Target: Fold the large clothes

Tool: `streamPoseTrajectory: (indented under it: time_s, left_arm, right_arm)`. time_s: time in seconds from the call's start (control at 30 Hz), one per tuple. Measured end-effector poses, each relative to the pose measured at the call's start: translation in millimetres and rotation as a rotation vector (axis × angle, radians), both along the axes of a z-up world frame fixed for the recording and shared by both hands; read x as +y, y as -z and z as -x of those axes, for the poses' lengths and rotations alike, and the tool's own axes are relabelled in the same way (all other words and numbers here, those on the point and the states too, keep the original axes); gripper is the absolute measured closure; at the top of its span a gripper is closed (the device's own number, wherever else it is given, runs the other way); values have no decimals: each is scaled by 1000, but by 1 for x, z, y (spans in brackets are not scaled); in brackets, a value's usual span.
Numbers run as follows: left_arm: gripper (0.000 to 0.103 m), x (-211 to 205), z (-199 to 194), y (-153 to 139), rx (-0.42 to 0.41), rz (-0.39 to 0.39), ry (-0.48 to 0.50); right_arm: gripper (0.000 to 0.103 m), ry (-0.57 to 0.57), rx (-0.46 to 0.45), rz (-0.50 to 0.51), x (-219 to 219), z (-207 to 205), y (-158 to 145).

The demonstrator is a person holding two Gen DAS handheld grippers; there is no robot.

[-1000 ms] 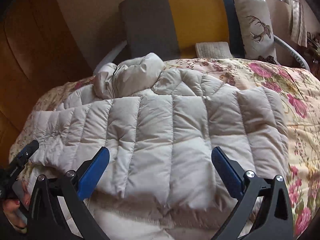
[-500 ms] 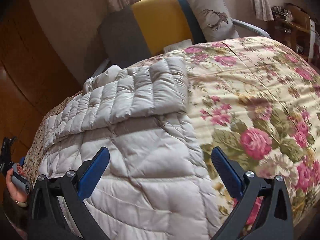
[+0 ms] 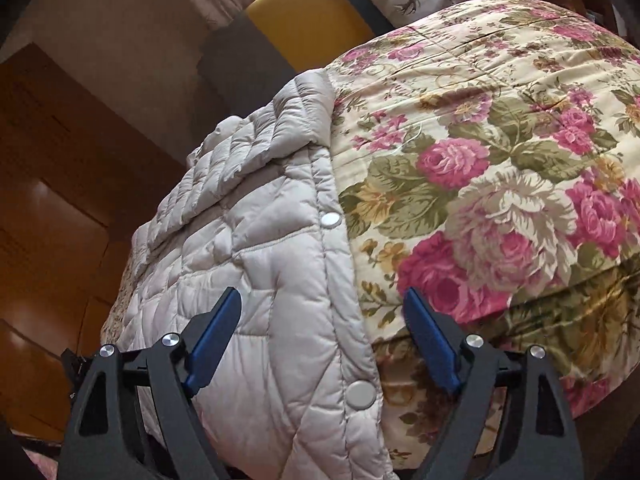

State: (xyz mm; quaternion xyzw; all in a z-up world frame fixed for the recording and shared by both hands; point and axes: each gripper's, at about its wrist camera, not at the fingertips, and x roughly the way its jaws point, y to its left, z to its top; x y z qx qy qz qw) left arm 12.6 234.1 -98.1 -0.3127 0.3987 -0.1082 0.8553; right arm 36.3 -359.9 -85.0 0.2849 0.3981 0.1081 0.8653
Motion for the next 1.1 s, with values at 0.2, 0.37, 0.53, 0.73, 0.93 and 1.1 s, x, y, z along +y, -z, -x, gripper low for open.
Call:
streamPoseTrajectory:
  time_s: [0.2, 0.37, 0.53, 0.73, 0.93, 1.1]
  left_arm:
    - [9, -5, 10, 16, 9, 45, 74]
    - [9, -14, 7, 19, 43, -15, 117]
    - [9, -27, 9, 16, 74, -130, 228]
    - [9, -36, 8, 17, 101, -169, 306]
    - [9, -42, 12, 16, 108, -164, 395]
    - [33, -44, 9, 18, 139, -97, 433]
  right_arm:
    - [19, -24, -7, -24, 12, 15, 12]
    - [16, -70, 4, -47, 20, 19, 19]
    - [16, -87, 5, -89, 19, 22, 25]
    - [16, -105, 13, -119, 20, 25, 29]
    - [19, -156, 22, -154, 19, 31, 34]
    - [23, -175, 22, -224, 15, 37, 41]
